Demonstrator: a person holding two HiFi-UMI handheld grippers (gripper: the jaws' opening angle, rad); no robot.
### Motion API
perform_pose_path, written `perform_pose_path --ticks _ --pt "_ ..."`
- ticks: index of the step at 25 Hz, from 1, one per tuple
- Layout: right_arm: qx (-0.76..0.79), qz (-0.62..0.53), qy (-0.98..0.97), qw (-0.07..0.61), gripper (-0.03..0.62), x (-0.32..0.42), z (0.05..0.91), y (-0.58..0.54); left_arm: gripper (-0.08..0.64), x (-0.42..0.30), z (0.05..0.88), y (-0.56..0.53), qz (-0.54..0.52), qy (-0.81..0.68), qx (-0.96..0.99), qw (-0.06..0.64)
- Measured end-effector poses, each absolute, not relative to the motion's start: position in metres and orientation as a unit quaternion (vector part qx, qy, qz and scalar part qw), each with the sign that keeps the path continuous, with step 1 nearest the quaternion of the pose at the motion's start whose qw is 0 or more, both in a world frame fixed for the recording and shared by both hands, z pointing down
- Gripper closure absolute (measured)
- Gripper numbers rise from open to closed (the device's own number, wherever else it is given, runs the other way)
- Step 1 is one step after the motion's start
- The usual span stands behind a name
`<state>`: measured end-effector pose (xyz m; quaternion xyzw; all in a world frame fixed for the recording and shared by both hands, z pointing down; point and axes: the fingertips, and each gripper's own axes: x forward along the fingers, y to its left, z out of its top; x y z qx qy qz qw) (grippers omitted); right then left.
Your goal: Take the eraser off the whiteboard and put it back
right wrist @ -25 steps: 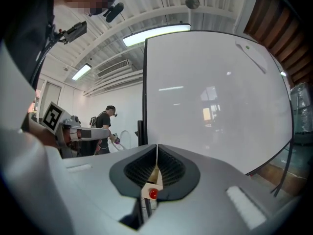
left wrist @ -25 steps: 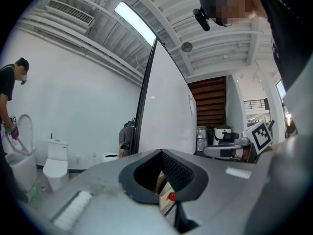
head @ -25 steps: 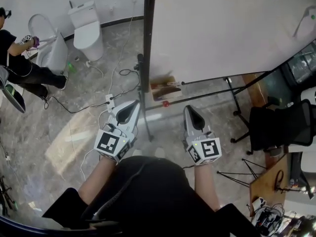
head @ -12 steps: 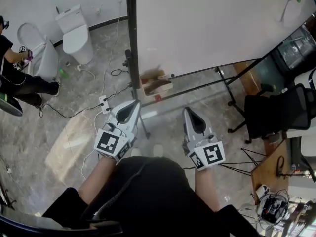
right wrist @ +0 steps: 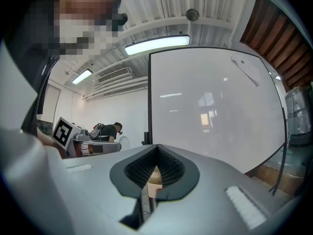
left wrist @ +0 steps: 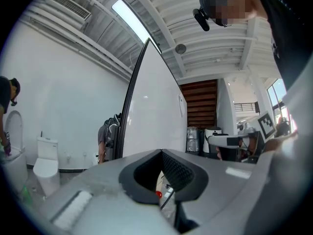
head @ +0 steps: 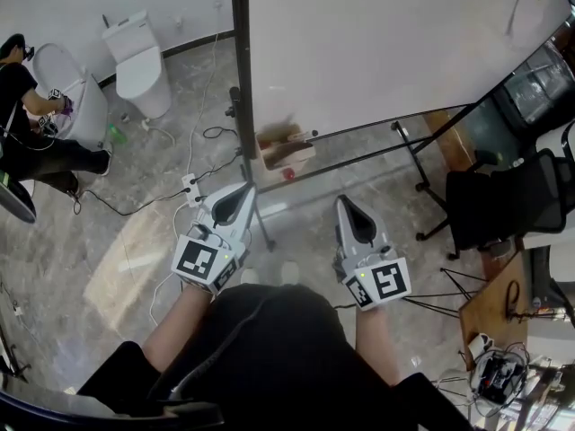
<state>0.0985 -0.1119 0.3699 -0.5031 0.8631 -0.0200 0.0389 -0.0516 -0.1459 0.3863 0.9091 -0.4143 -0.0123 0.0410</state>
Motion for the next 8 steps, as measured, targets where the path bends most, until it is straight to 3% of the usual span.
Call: perform_pose_path --ticks 8 --pt "-0.497 -0.019 0.867 0.036 0.583 0.0911 0.3710 -0.1125 0.554 -0.0582 0.3878 -0.1419 -0.011 -0.419 0.907 0.038"
